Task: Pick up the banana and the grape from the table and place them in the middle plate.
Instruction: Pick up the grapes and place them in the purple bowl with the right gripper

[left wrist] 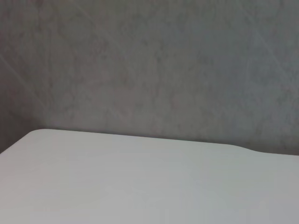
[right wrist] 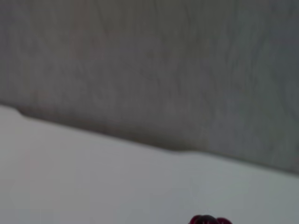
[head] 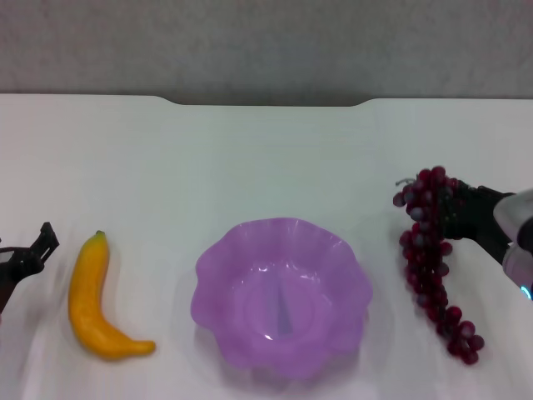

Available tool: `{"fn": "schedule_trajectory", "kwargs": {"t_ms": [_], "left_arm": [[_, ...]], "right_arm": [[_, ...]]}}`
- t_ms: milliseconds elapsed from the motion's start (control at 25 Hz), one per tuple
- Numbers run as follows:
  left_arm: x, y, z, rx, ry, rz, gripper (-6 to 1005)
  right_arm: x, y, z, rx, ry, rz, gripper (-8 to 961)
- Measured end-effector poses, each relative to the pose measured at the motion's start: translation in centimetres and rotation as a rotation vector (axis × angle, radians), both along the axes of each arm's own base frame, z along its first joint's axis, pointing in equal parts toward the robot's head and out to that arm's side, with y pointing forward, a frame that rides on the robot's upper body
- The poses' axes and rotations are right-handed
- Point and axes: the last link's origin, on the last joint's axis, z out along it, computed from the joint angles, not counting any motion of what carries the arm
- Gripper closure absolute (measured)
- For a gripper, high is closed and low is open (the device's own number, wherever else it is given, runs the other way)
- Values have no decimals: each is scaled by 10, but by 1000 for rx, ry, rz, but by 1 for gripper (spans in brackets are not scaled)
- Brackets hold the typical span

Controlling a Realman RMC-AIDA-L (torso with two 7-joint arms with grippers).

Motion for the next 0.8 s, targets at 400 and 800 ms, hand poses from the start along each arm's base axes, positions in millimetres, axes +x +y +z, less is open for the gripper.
{"fn": "schedule_trajectory", "kwargs": {"t_ms": [400, 800], "left_arm": [[-2, -2, 1, 2, 1, 6, 109], [-2, -1, 1, -1, 9, 3, 108]], "right_arm": [[-37, -28, 9, 169, -2, 313, 729], [-103, -51, 29, 246, 2, 567, 741]]}}
